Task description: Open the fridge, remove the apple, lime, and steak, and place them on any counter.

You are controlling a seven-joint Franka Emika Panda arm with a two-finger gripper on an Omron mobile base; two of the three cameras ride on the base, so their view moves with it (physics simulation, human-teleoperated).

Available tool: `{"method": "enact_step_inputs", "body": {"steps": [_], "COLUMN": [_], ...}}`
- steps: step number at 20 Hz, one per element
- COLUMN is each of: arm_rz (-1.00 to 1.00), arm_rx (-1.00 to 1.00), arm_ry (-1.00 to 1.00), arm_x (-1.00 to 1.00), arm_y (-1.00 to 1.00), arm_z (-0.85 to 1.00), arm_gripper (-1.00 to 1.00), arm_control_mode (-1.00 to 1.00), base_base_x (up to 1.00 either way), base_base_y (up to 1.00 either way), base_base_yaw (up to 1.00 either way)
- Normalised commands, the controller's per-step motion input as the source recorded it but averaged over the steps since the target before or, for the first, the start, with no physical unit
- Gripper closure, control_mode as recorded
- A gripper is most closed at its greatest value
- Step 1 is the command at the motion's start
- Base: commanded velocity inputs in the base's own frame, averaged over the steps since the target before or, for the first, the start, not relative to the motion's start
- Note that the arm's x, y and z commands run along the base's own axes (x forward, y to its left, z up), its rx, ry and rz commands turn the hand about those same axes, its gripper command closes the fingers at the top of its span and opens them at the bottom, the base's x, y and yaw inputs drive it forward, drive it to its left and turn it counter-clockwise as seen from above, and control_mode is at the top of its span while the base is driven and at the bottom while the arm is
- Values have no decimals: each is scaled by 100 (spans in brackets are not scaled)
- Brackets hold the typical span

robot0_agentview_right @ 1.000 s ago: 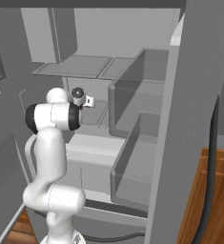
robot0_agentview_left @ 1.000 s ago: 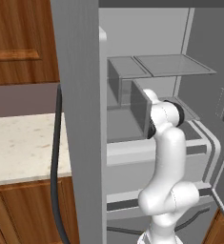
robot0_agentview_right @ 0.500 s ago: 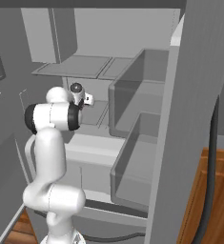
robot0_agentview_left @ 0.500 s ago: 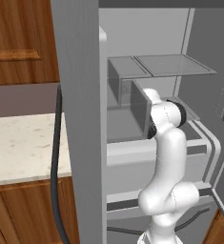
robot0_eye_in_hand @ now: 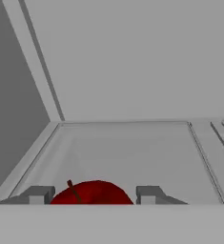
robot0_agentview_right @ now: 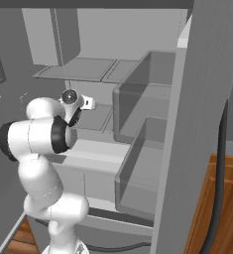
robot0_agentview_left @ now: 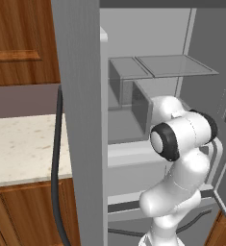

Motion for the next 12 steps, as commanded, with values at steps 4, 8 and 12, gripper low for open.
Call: {"method": "enact_step_inputs", "body": {"steps": [4, 8, 12], "arm_rz": [0, 0, 0], "arm_rx": [0, -6, -14], "arm_ry": [-19, -4, 4], "arm_x": [-100, -100, -100], "arm_y": [-78, -53, -37], "arm_z": [60, 79, 66], "arm_gripper": [100, 100, 100], "arm_control_mode": [-100, -100, -100], "base_base_x": [0, 0, 0], "base_base_y": [0, 0, 0], "base_base_yaw": [0, 0, 0]}}
